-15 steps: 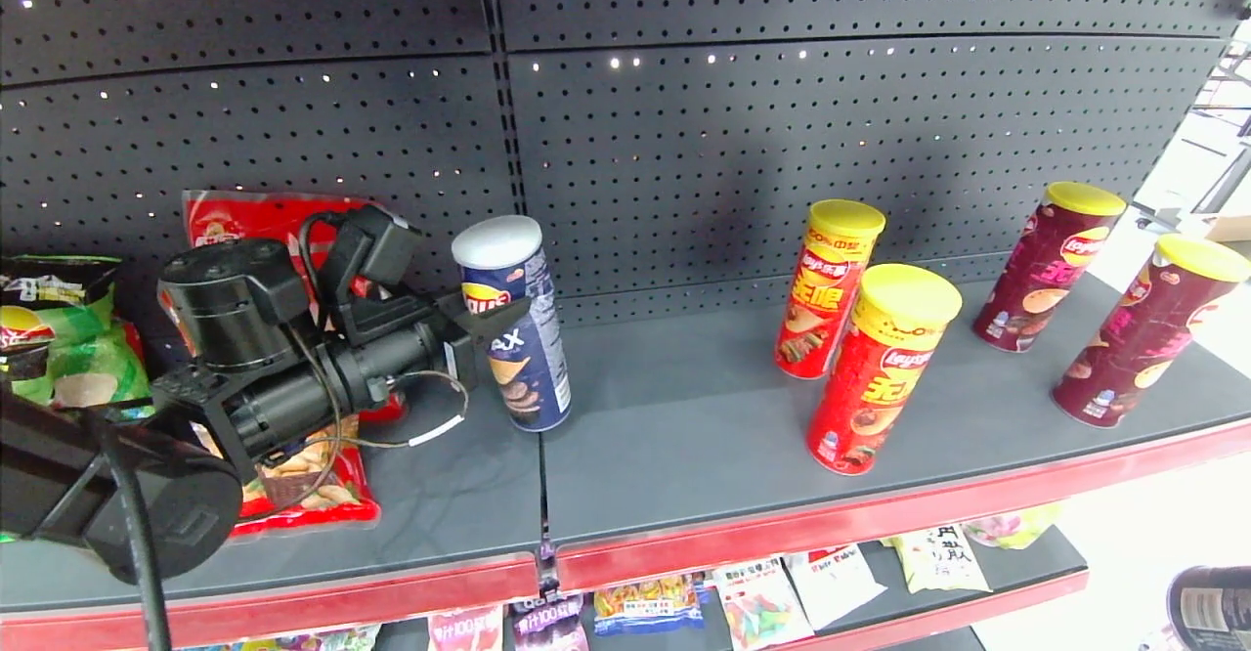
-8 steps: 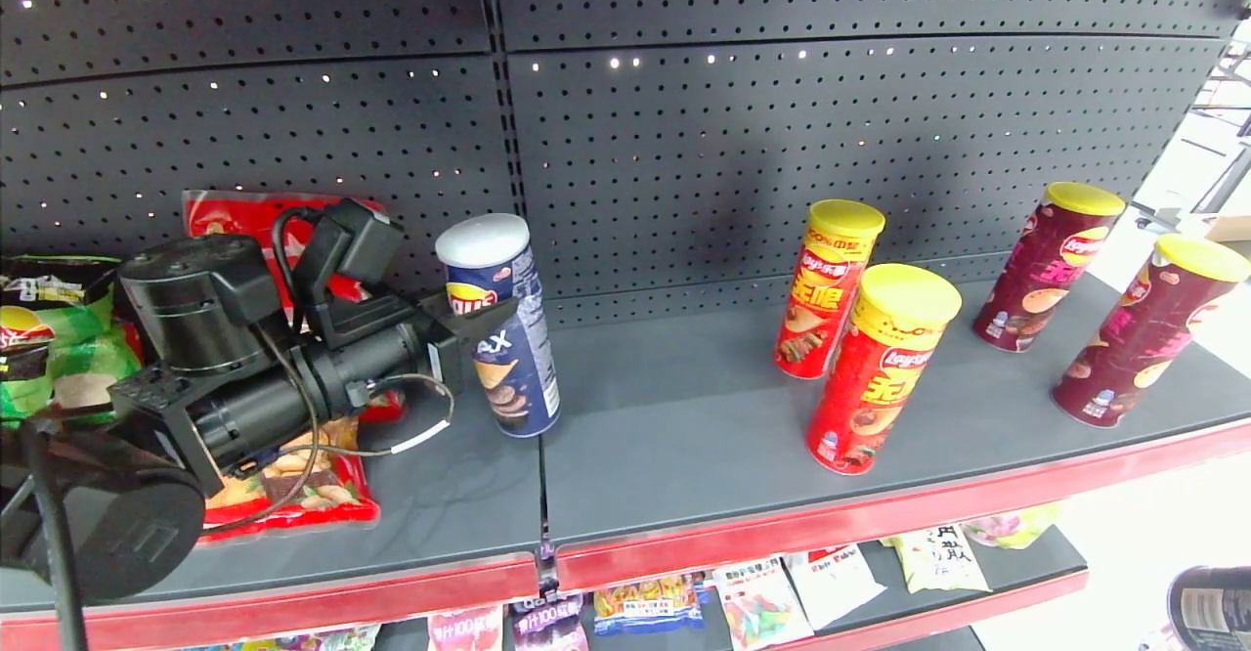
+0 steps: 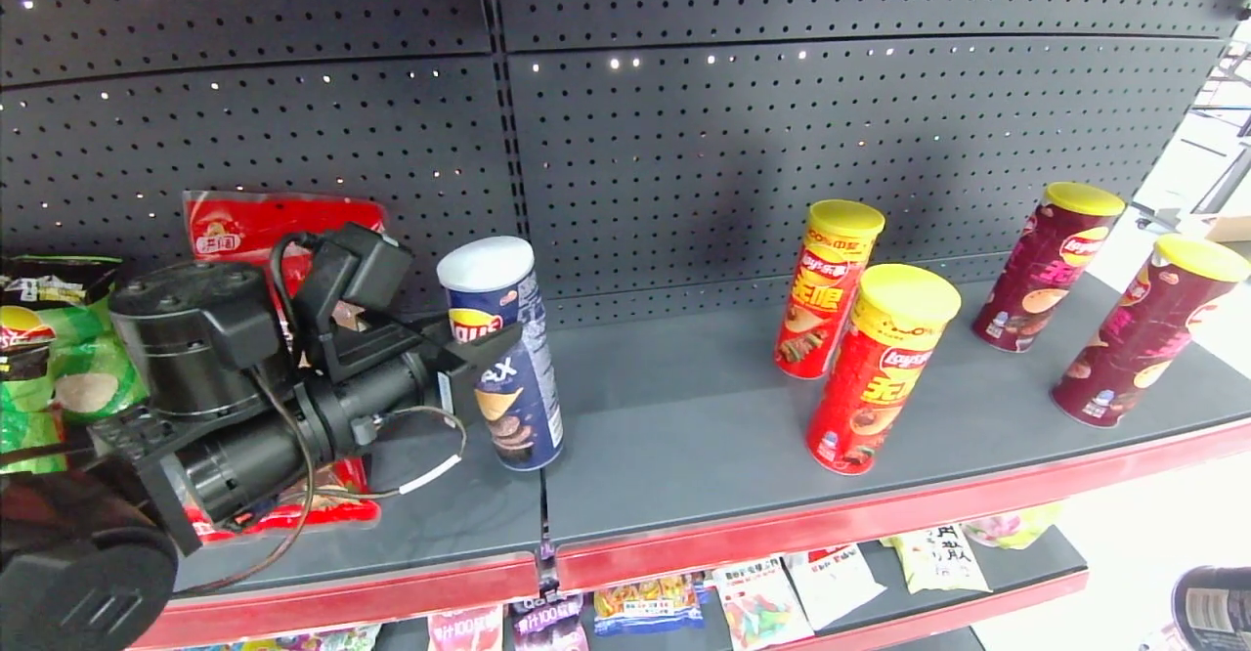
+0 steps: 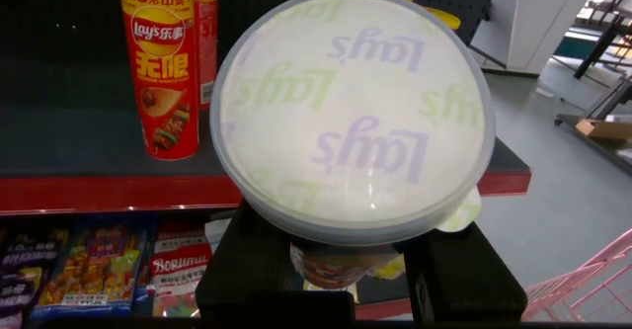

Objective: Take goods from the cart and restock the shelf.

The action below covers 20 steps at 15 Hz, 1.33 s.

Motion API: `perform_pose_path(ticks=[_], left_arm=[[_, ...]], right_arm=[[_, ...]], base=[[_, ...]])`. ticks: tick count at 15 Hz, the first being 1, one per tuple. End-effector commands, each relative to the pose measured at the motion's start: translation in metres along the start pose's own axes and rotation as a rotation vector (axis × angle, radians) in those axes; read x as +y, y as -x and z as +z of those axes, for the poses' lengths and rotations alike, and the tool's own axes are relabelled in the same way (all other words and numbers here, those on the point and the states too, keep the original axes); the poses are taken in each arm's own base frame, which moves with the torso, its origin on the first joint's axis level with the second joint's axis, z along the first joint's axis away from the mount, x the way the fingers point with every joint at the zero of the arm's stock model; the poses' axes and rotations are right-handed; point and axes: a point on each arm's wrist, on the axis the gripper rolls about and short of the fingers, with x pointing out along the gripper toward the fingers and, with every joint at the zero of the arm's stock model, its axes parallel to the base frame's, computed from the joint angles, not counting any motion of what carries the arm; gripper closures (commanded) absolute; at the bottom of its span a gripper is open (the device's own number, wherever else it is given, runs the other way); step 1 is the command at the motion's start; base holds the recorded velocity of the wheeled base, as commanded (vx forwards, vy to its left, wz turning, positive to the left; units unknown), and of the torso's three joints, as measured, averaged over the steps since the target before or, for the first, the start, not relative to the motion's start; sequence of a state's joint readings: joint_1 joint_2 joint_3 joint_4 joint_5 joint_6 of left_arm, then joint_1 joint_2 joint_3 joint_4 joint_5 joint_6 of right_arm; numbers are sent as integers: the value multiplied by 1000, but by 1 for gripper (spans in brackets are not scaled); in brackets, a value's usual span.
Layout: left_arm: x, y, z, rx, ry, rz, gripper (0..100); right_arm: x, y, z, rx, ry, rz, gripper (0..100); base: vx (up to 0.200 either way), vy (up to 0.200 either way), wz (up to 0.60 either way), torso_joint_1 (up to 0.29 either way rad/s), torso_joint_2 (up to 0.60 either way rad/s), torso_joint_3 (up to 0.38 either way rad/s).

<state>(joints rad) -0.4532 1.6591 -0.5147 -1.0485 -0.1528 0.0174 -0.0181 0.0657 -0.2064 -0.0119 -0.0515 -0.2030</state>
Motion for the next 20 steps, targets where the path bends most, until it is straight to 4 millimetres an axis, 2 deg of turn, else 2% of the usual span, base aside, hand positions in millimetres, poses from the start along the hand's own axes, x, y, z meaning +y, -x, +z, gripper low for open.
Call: perform_pose_path(ticks=[1, 7, 9, 16, 20], left_arm=[[-13, 2, -1, 3, 5, -10, 100], [-33, -8, -14, 45, 43, 54, 100], [-48, -15, -18, 24, 60, 63, 100], [-62, -23, -30, 53, 48, 126, 100], [-74, -25, -31, 50, 45, 117, 100]], right_arm=[[0, 0, 1, -4, 1, -2, 100], [0, 0, 0, -3, -1, -5, 100], [0, 1, 1, -5, -1, -5, 100], [0, 0, -1, 2, 0, -8, 100], [0, 0, -2, 4, 0, -10, 100]], base=[[0, 0, 0, 0, 0, 0], [0, 0, 0, 0, 0, 0], [0, 0, 0, 0, 0, 0], [0, 0, 0, 0, 0, 0], [0, 0, 0, 0, 0, 0]])
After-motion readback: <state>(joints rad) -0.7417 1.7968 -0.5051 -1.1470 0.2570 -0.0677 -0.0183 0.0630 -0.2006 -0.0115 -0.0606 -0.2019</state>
